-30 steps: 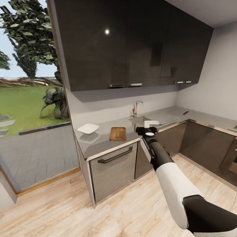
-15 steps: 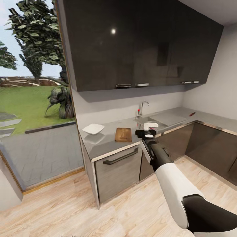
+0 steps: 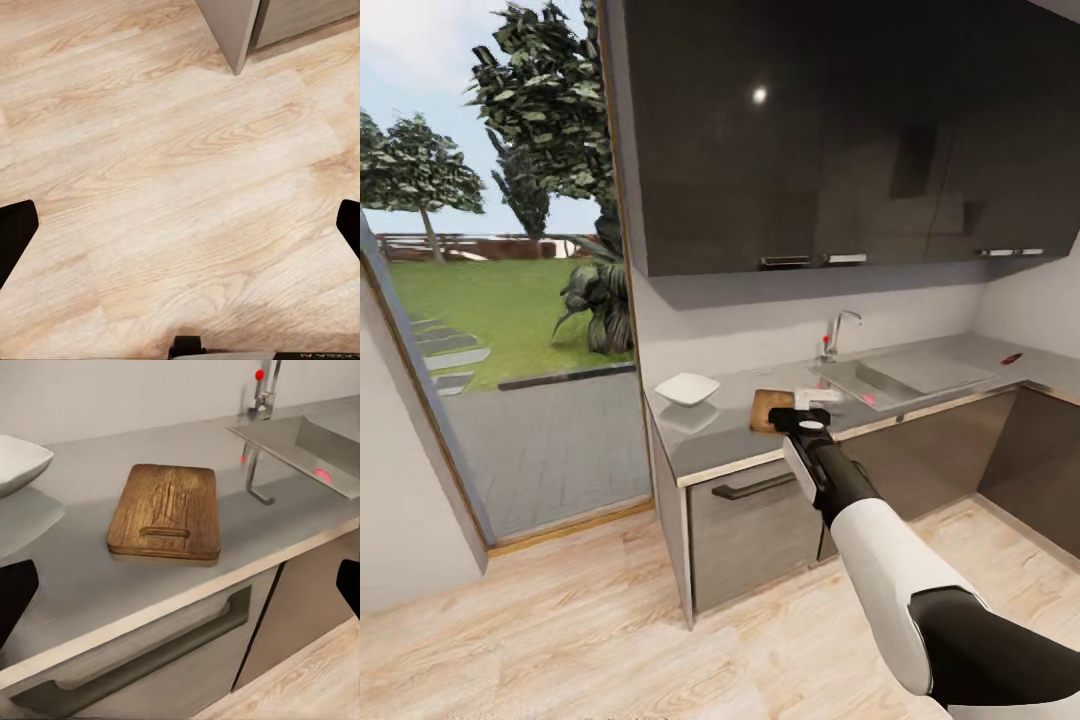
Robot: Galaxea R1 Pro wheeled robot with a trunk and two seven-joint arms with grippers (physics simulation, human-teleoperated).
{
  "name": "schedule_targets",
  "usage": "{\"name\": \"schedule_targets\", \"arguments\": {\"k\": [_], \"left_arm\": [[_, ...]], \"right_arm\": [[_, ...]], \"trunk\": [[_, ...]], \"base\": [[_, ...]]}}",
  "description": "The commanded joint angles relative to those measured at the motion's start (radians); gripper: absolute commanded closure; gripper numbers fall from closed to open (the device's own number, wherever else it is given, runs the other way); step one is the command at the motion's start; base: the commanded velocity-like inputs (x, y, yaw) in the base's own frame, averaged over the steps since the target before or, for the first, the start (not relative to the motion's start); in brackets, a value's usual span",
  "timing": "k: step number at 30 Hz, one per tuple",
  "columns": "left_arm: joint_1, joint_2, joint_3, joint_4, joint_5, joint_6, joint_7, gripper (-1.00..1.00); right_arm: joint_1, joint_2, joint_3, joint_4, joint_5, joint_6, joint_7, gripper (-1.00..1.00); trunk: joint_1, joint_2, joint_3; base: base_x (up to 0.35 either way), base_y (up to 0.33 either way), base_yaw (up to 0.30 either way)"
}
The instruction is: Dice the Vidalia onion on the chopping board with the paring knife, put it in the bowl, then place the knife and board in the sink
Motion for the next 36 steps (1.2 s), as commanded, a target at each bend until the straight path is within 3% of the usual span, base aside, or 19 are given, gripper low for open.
{"name": "schedule_targets", "arguments": {"k": [1,9,11,12,14,17,22,30,36], "left_arm": [[0.0,0.0,0.001,0.0,0.0,-0.003,0.0,-1.0],[0.0,0.0,0.001,0.001,0.0,-0.003,0.0,-1.0],[0.0,0.0,0.001,0.001,0.0,-0.003,0.0,-1.0],[0.0,0.0,0.001,0.002,-0.001,-0.003,0.0,-1.0],[0.0,0.0,0.001,0.002,-0.001,-0.003,0.0,-1.0],[0.0,0.0,0.001,0.002,-0.001,-0.003,0.0,-1.0],[0.0,0.0,0.001,0.002,-0.001,-0.003,0.0,-1.0],[0.0,0.0,0.001,0.002,-0.001,-0.003,0.0,-1.0],[0.0,0.0,0.001,0.002,-0.001,-0.003,0.0,-1.0]], "right_arm": [[0.0,0.0,0.003,0.001,0.0,0.007,-0.005,-1.0],[0.0,0.0,-0.002,0.034,-0.001,0.008,-0.007,-1.0],[0.0,0.0,-0.025,0.04,-0.002,0.008,-0.009,-1.0],[0.0,0.0,-0.18,0.042,-0.001,0.009,-0.034,-1.0],[0.0,0.0,-0.249,0.043,0.001,0.008,-0.054,-1.0],[0.0,0.0,-0.299,0.044,0.002,0.007,-0.078,-1.0],[0.0,0.0,-0.327,0.045,0.001,0.007,-0.099,-1.0],[0.0,0.0,-0.333,0.046,0.002,0.008,-0.108,-1.0],[0.0,0.0,-0.332,0.048,-0.001,0.008,-0.179,-1.0]], "trunk": [[0.0,-0.001,0.0],[0.0,-0.001,0.0],[0.0,-0.001,0.0],[0.0,-0.001,0.0],[0.0,-0.001,0.0],[0.0,-0.001,0.0],[0.0,-0.001,0.0],[0.0,-0.001,0.0],[0.0,-0.001,0.0]], "base": [[0.016,0.0,0.287],[0.158,0.0,0.079],[0.317,0.0,0.005],[0.275,0.0,0.001],[0.234,0.0,0.001],[0.18,0.0,0.0],[0.074,0.0,0.0],[0.043,0.0,0.0],[0.187,0.091,0.0]]}}
